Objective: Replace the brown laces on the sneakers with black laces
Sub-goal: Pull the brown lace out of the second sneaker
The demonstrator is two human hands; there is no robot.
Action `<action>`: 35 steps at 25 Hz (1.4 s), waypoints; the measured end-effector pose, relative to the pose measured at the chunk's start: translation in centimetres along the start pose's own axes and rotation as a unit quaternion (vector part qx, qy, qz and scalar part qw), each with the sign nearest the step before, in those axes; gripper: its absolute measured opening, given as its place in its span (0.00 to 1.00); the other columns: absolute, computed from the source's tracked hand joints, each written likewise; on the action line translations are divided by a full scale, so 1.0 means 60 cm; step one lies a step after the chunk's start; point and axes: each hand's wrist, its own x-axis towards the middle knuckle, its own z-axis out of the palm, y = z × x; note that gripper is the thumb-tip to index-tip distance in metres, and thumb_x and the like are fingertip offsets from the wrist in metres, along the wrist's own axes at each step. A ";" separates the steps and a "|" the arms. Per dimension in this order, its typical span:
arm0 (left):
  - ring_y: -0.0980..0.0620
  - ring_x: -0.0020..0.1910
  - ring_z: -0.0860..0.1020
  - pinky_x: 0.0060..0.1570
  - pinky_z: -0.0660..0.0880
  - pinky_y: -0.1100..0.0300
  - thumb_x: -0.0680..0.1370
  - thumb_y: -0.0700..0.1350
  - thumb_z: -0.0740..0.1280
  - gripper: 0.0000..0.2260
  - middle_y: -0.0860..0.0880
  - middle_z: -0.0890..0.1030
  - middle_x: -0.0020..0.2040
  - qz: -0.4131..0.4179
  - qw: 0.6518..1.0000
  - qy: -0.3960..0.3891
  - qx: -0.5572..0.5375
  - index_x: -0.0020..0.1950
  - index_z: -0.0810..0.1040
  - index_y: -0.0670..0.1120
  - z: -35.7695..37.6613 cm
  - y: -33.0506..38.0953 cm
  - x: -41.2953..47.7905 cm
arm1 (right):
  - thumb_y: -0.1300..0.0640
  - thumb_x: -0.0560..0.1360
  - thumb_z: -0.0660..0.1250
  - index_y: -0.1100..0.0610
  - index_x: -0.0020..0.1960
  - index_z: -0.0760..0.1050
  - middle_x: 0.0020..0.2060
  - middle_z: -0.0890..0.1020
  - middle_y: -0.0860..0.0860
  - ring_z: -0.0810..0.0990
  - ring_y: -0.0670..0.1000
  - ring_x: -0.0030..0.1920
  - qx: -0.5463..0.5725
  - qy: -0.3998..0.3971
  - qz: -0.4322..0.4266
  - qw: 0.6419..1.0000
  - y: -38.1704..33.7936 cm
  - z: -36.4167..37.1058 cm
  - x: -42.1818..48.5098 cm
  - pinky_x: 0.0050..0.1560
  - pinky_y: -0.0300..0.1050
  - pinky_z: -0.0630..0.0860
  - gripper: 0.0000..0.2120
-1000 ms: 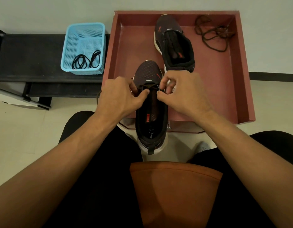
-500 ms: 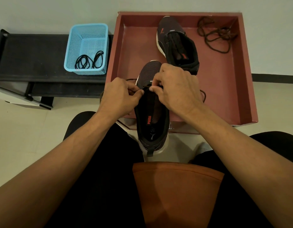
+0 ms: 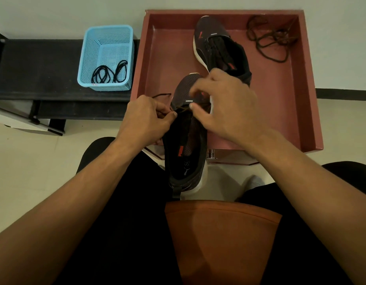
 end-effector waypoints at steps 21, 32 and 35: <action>0.60 0.21 0.78 0.28 0.74 0.72 0.79 0.48 0.74 0.08 0.54 0.82 0.28 -0.008 1.000 -0.012 -0.013 0.42 0.87 0.48 -0.005 0.002 -0.006 | 0.48 0.77 0.74 0.48 0.55 0.80 0.54 0.71 0.47 0.76 0.49 0.49 -0.005 -0.005 0.040 0.999 0.041 -0.025 -0.022 0.45 0.46 0.75 0.09; 0.63 0.22 0.78 0.29 0.76 0.68 0.78 0.48 0.74 0.08 0.53 0.83 0.30 0.004 1.000 -0.008 -0.013 0.39 0.85 0.50 -0.004 0.003 -0.008 | 0.44 0.79 0.72 0.49 0.51 0.82 0.57 0.74 0.46 0.75 0.49 0.54 -0.063 -0.040 -0.044 0.996 -0.011 0.033 0.007 0.39 0.50 0.75 0.08; 0.61 0.23 0.79 0.29 0.76 0.69 0.78 0.47 0.74 0.07 0.53 0.83 0.30 0.012 1.000 -0.014 -0.018 0.40 0.86 0.50 -0.004 0.008 -0.009 | 0.43 0.77 0.73 0.47 0.52 0.81 0.56 0.73 0.46 0.76 0.49 0.55 -0.061 -0.060 -0.054 0.995 -0.015 0.027 0.006 0.38 0.48 0.72 0.09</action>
